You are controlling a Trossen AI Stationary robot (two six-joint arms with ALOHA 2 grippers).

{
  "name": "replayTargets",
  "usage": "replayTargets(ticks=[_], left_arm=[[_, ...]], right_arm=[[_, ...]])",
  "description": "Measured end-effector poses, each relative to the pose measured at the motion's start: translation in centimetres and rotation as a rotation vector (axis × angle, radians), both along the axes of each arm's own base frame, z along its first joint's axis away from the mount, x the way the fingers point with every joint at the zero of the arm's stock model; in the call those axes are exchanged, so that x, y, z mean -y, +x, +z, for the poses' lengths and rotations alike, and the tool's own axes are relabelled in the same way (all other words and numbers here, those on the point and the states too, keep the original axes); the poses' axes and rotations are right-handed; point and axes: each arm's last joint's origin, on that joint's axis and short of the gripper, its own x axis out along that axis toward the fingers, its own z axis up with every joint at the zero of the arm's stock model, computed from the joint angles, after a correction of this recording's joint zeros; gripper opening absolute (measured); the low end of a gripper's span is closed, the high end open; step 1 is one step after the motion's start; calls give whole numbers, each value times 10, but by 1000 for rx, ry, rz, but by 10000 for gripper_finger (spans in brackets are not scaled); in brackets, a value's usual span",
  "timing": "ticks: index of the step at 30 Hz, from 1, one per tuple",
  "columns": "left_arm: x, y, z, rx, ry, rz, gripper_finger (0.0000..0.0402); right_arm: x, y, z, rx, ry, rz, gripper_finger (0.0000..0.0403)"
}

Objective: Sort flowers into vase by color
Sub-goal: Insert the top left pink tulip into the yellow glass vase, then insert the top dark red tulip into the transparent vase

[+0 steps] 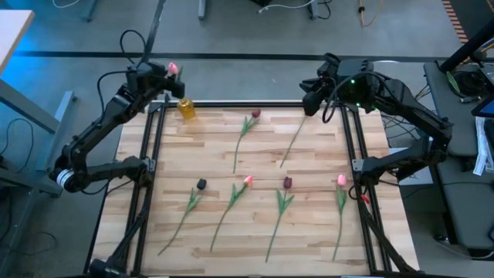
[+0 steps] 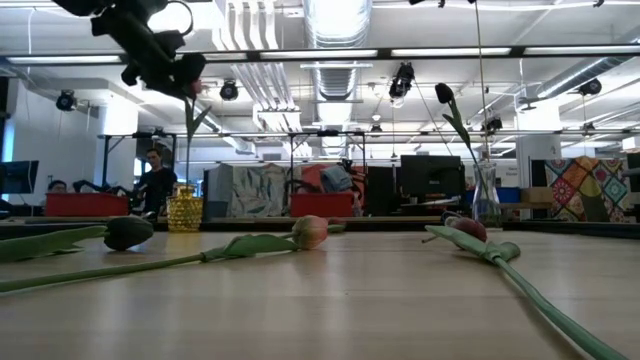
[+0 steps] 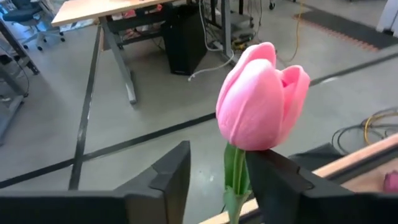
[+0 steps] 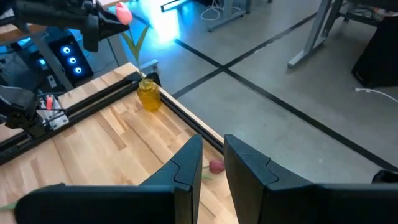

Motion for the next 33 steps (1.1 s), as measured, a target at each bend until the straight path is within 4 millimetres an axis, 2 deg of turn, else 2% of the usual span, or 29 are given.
replayTargets(ticks=[7,13,22,27,33], left_arm=[[6,-4,17,-53,-45,-9,180],[9,-5,22,-62,-77,-21,191],[15,-8,31,-84,-105,-45,192],[23,-11,39,-91,-134,-103,192],[47,-15,50,66,-149,-354,166]], right_arm=[[4,9,-4,-11,2,-3,69],[7,17,-8,-17,8,-4,116],[5,14,-6,-12,1,0,169],[5,13,-6,-15,-3,9,169],[5,13,-6,-24,-12,19,134]])
